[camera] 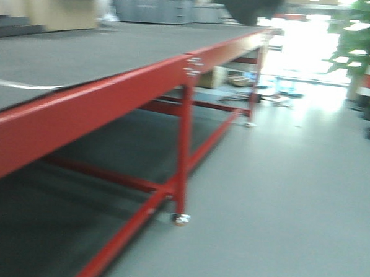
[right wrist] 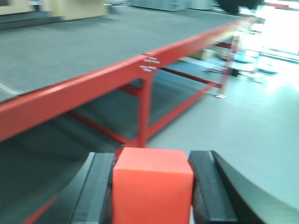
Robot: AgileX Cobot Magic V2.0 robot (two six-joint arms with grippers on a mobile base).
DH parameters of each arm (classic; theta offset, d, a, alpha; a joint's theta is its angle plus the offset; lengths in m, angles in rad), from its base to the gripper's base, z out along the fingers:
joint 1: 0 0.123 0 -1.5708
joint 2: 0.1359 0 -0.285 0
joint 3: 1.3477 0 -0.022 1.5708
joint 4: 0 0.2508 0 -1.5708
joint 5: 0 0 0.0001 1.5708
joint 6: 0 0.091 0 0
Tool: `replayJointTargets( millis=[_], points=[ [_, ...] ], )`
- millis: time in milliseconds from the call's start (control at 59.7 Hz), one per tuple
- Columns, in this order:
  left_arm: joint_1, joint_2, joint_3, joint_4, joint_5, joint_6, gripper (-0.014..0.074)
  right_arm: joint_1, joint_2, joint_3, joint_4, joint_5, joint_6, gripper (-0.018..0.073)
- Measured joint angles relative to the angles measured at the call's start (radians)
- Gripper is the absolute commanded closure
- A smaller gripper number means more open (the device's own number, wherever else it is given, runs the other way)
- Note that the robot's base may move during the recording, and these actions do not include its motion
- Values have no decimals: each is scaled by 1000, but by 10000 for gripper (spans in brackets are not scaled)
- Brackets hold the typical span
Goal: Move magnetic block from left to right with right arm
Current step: 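Drive the base across the room carrying the cube in the right gripper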
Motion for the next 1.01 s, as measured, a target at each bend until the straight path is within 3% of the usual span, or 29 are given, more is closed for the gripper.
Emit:
replayJointTargets(
  millis=[1005],
  points=[
    [0,0,0,0,0,0,713,0,0,0,-2,0,0,421]
  ],
)
